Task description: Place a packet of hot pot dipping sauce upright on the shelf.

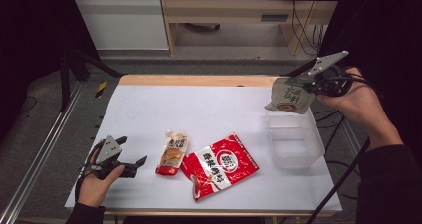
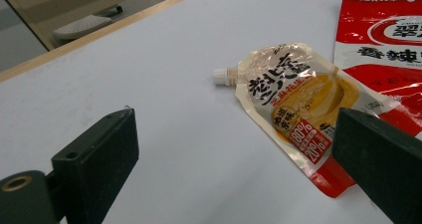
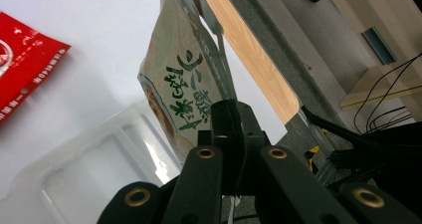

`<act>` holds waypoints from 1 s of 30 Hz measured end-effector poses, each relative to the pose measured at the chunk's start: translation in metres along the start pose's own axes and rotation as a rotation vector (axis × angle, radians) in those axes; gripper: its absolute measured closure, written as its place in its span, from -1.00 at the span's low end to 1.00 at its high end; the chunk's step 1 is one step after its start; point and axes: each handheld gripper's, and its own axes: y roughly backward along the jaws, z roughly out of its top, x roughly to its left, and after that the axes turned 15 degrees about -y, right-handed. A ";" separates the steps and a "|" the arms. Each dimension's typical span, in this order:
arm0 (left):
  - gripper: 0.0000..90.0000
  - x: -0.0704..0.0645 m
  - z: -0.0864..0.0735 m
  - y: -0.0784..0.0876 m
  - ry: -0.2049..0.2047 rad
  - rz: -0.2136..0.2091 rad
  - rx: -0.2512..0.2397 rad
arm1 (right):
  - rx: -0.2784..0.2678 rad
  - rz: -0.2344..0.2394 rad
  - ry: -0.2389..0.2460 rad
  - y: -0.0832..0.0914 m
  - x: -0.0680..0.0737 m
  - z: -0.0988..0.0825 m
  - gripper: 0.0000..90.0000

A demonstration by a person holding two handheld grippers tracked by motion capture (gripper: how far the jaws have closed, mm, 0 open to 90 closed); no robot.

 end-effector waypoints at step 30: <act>-0.90 -0.001 0.000 -0.002 -0.011 -0.002 0.015 | 0.022 -0.002 -0.022 -0.055 -0.025 -0.020 1.00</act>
